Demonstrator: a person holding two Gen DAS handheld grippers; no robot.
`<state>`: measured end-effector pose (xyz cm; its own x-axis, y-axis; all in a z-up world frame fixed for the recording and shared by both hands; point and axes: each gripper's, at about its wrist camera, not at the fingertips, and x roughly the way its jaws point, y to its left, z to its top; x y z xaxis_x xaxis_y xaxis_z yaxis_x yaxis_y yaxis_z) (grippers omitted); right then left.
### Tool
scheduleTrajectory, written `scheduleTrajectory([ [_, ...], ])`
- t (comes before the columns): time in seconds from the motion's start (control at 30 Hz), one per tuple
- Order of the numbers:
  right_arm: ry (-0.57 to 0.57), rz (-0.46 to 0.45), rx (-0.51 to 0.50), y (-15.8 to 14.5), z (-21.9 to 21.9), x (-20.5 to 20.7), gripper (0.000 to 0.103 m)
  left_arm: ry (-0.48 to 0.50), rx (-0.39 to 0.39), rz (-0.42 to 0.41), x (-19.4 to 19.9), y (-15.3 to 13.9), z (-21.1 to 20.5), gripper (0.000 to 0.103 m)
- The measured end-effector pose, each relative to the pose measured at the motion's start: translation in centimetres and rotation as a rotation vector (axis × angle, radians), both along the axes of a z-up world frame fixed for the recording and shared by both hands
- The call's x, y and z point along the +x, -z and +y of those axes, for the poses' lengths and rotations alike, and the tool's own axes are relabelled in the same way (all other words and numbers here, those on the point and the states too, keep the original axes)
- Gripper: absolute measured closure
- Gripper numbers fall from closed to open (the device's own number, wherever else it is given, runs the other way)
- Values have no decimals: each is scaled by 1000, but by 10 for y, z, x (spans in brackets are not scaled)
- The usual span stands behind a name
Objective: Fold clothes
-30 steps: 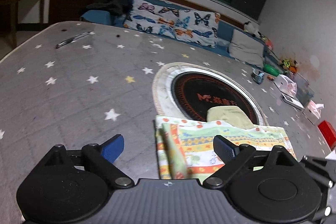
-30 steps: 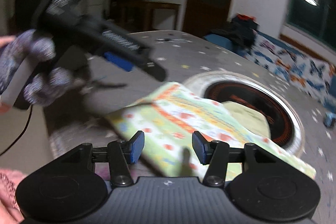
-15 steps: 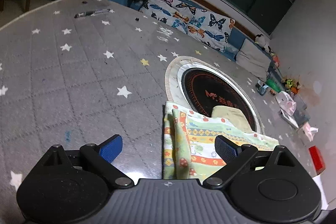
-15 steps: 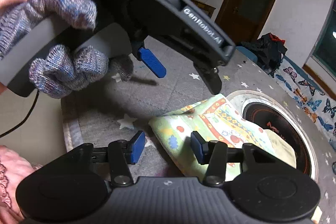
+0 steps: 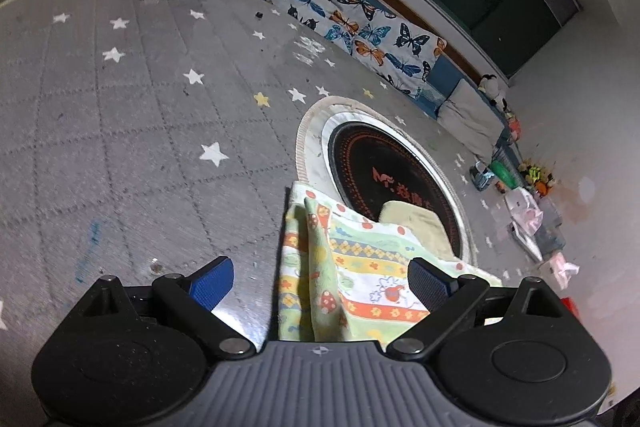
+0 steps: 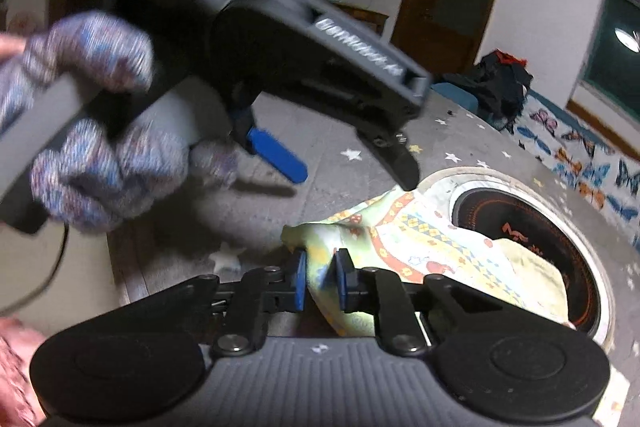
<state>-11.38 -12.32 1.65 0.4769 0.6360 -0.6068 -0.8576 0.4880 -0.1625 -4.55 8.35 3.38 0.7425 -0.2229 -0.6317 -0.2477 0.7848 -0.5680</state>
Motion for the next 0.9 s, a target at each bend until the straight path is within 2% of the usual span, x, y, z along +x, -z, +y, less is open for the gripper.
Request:
scheduleTrajectory([
  [0.23, 59, 64, 110, -20, -20, 14, 93, 2, -99, 30, 12, 3, -3, 8],
  [0.37, 67, 71, 131, -22, -26, 14, 93, 14, -137, 56, 24, 7, -8, 16],
  [0.47, 69, 75, 144, -23, -30, 13, 93, 32, -159, 79, 32, 12, -12, 30],
  [0.53, 69, 81, 150, -22, -32, 14, 94, 40, -184, 97, 36, 18, -13, 47],
  [0.57, 69, 84, 153, -22, -32, 14, 94, 41, -192, 104, 37, 20, -14, 51],
  [0.63, 67, 91, 155, -21, -33, 13, 94, 43, -208, 117, 40, 26, -14, 70],
  [0.73, 67, 102, 160, -20, -35, 12, 93, 37, -202, 123, 38, 28, -13, 81],
  [0.9, 108, 151, 204, -22, -53, 17, 82, 43, -181, 119, 37, 29, -14, 88],
])
